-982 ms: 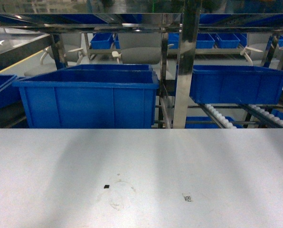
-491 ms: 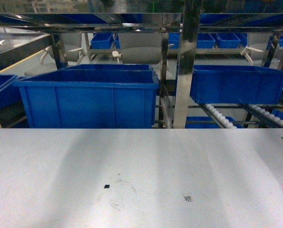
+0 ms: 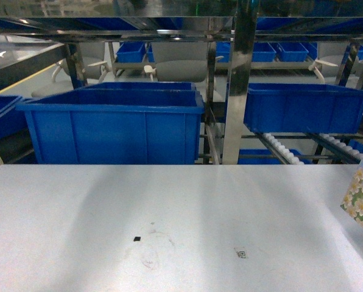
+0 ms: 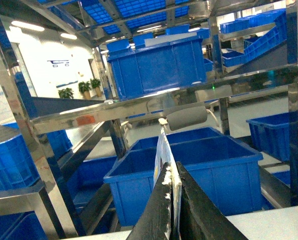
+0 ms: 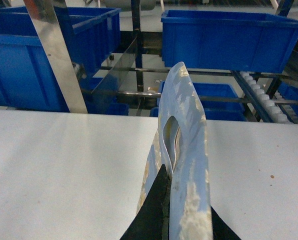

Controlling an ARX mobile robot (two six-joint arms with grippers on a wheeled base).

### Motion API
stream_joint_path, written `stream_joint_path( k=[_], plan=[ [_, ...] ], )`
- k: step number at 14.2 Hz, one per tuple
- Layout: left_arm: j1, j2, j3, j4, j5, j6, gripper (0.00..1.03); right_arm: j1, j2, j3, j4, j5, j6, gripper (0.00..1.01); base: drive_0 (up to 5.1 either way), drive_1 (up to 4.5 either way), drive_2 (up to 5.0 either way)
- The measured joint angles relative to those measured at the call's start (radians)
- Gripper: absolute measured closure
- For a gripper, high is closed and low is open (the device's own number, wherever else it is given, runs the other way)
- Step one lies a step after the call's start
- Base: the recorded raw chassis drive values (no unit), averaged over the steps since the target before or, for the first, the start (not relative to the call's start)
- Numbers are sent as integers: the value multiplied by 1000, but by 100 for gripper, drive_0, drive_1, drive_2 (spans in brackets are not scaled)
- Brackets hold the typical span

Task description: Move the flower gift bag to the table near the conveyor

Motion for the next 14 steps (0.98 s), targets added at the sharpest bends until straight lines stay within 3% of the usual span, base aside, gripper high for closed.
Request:
stream_joint_path(
  k=[3,6,9,12,14],
  plan=[
    [0,0,0,0,0,0,101,2,114,45,0,0,8,99,0,0,0],
    [0,0,0,0,0,0,101,26,172,32,62,46,44,99,0,0,0],
    [0,0,0,0,0,0,101,47,219,-37,195,63,46,99,0,0,0],
    [0,0,0,0,0,0,101,39,222,-124,288,90,54,99,0,0,0],
    [0,0,0,0,0,0,101,6,160,-183,293,104,55,69,0,0,0]
  ],
)
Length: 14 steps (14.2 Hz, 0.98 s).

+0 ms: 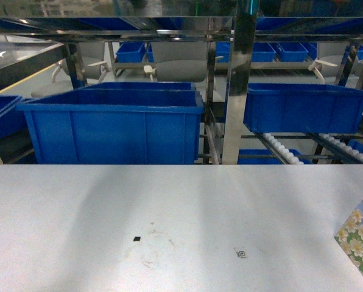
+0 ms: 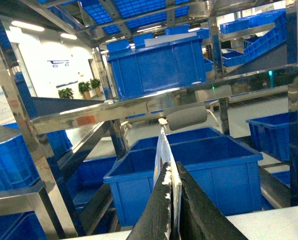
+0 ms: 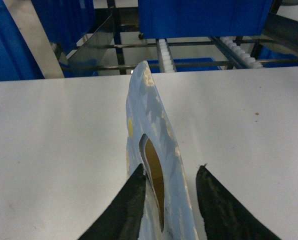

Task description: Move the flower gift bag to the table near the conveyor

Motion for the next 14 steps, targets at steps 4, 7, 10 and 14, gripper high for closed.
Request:
stream_joint_path(
  k=[4,7,10,14],
  plan=[
    [0,0,0,0,0,0,101,8,-215,-78,2,43,-17,19,0,0,0],
    [0,0,0,0,0,0,101,16,-349,-132,3,103,-55,2,0,0,0],
    [0,0,0,0,0,0,101,17,-499,-185,-31,139,-74,3,0,0,0],
    [0,0,0,0,0,0,101,8,-896,-251,-309,136,-89,3,0,0,0]
  ],
)
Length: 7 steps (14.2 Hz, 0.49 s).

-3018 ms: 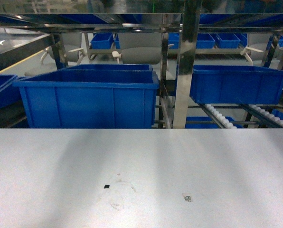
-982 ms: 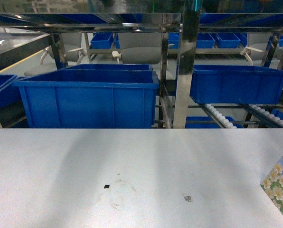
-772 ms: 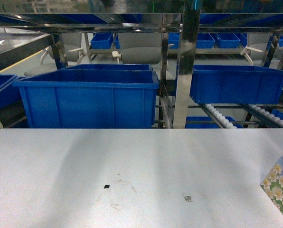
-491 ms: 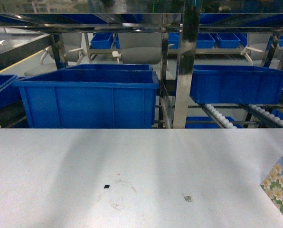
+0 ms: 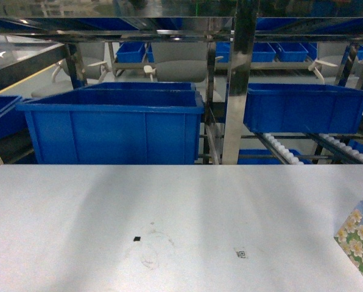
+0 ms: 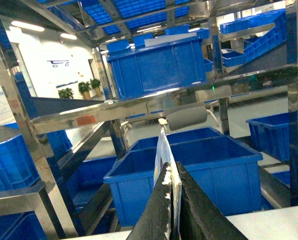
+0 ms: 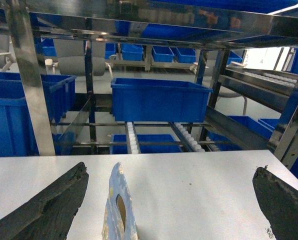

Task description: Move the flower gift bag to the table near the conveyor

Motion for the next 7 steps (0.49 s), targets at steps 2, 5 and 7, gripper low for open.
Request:
stream_joint_path(
  k=[2,5,7],
  plan=[
    [0,0,0,0,0,0,101,1,-216,-27,-187,0,-3,3,0,0,0],
    [0,0,0,0,0,0,101,22,-545,-31,-501,10,-2,3,0,0,0],
    [0,0,0,0,0,0,101,56,-778,-31,-732,41,-2,3,0,0,0]
  ],
)
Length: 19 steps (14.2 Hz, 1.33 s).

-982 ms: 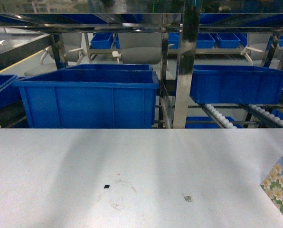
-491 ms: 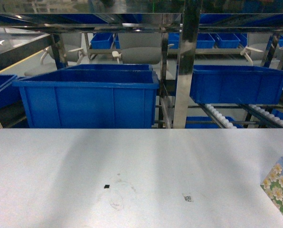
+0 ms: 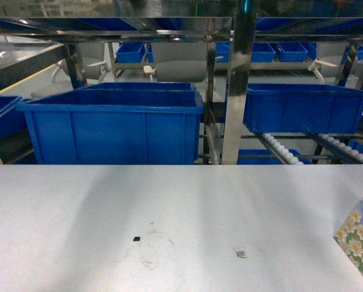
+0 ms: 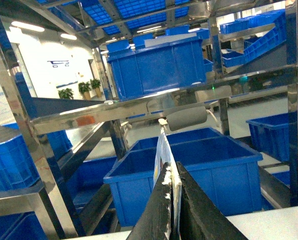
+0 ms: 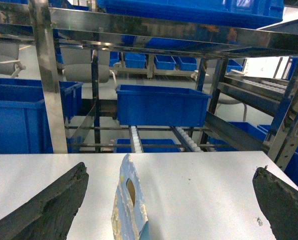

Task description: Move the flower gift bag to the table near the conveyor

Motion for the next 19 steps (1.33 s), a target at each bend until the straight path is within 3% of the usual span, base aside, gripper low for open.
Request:
stream_joint_path(
  k=[3,13,14,17,19],
  plan=[
    [0,0,0,0,0,0,101,3,-103,0,-104,55,-14,3,0,0,0],
    [0,0,0,0,0,0,101,3,-103,0,-100,55,-19,3,0,0,0],
    [-8,19,0,30,-11,0,101,3,-103,0,-100,55,-19,3,0,0,0],
    [-92,317,14,283,-87,-2,101,3,-103,0,-100,55,-19,3,0,0,0],
    [-100,509,54,444,-97,-14,101,3,-103,0,-100,55,-19,3,0,0,0]
  ],
)
